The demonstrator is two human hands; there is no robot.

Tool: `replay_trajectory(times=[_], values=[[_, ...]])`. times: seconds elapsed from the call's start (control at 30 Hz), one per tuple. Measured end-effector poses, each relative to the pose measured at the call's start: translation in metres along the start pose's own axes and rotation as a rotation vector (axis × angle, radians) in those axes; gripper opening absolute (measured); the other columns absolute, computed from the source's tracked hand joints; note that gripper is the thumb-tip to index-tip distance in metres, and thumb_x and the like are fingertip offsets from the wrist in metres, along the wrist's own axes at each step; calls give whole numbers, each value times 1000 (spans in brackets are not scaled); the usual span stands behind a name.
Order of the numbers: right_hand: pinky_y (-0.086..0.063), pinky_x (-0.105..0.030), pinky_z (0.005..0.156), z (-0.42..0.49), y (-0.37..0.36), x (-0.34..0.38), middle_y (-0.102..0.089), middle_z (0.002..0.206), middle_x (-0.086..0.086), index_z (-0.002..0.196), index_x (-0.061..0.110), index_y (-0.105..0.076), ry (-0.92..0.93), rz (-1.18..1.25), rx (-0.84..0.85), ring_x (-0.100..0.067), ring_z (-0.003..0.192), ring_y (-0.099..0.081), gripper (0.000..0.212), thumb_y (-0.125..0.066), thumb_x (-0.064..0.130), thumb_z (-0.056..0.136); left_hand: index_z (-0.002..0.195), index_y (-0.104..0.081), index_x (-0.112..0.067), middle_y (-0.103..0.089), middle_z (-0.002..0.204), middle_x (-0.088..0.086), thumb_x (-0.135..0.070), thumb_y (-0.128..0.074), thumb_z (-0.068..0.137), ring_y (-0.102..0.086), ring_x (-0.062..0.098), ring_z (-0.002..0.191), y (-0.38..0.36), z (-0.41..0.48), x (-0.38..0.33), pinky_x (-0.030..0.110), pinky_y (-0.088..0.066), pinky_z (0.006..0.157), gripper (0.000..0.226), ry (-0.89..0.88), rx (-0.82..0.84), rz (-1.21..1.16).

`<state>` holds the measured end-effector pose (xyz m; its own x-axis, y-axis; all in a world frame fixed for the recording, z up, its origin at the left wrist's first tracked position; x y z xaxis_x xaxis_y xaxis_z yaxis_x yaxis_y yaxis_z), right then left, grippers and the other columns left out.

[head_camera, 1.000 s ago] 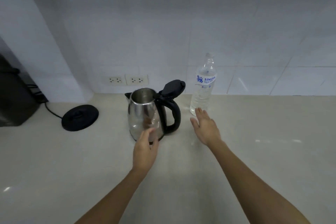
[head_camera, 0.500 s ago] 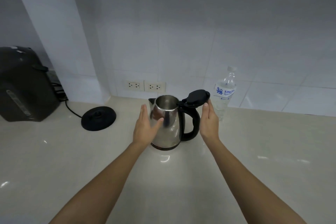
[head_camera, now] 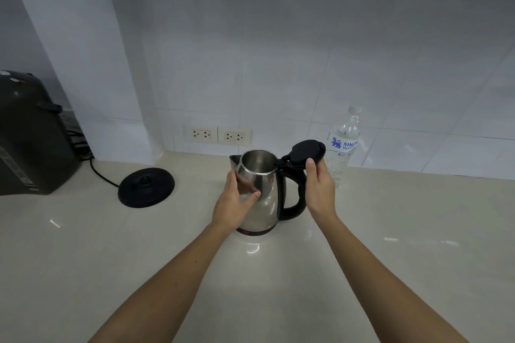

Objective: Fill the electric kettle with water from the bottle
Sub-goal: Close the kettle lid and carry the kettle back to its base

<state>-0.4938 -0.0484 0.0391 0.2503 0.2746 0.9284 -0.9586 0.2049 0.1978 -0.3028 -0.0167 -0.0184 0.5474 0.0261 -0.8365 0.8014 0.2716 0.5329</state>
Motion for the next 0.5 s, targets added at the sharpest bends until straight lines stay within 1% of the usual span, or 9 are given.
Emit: replay_trajectory(times=[0.03,0.1,0.17,0.2,0.27,0.3,0.37,0.43,0.5], values=[[-36,3,77,1,-1,2,-61,103,23,122,28,-57,9,-6,3,20,95,-52,30,-37,32,100,113,-37,-21,-60,108,-9,-42,-68,84,-61,15,99,1,0,0,35,-51,80,47,-4,1,17],[-43,-12,81,4,-6,6,-64,99,16,117,25,-58,23,-20,8,11,92,-56,28,-37,31,99,117,-36,-20,-59,112,-8,-42,-68,85,-61,16,100,1,0,1,34,-50,79,50,-6,2,35],[-42,-20,78,9,-10,13,-65,99,8,121,21,-56,51,-45,7,5,88,-57,31,-38,30,99,119,-36,-19,-59,116,-6,-42,-67,85,-62,19,103,0,0,3,35,-51,80,52,-7,3,42],[-43,-20,78,11,-13,18,-65,104,5,128,21,-53,73,-71,16,3,88,-57,34,-38,30,98,122,-35,-19,-59,120,-5,-42,-67,86,-61,20,106,0,0,3,36,-51,82,54,-7,5,46],[-46,-23,89,15,-20,27,-62,123,0,141,24,-41,119,-135,62,-9,106,-58,43,-39,30,98,134,-31,-18,-56,130,-3,-44,-66,87,-59,22,113,0,0,2,39,-51,87,64,1,18,57],[-46,-30,96,16,-24,32,-58,131,-3,144,24,-37,139,-170,88,-17,114,-56,47,-40,30,98,137,-29,-17,-55,133,-2,-45,-65,87,-58,22,115,0,1,2,40,-51,89,67,2,22,61],[-42,-42,104,20,-32,40,-54,135,-11,144,18,-36,168,-248,134,-25,115,-53,49,-42,30,97,138,-28,-18,-55,133,-3,-44,-65,87,-59,22,116,0,1,2,37,-51,88,68,0,22,63],[-36,-40,110,22,-41,45,-49,141,-12,143,13,-37,197,-324,173,-23,123,-49,50,-43,31,97,142,-25,-18,-54,136,-3,-44,-65,88,-57,22,119,0,2,3,36,-50,90,73,3,30,61],[-22,-28,115,23,-49,50,-36,153,-6,148,13,-32,231,-434,214,-18,141,-33,55,-44,33,98,151,-17,-16,-46,146,-1,-44,-63,89,-51,22,128,0,2,4,37,-47,98,82,4,47,70]])
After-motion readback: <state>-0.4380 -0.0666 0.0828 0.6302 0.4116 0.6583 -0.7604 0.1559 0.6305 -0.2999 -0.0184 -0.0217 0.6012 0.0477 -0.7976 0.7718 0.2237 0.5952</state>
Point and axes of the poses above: each hand's wrist, its own z-axis towards the middle knuckle, its own y-axis out of the back of the hand, x = y × z, the point moved 2 cm from there along z, towards the middle knuckle
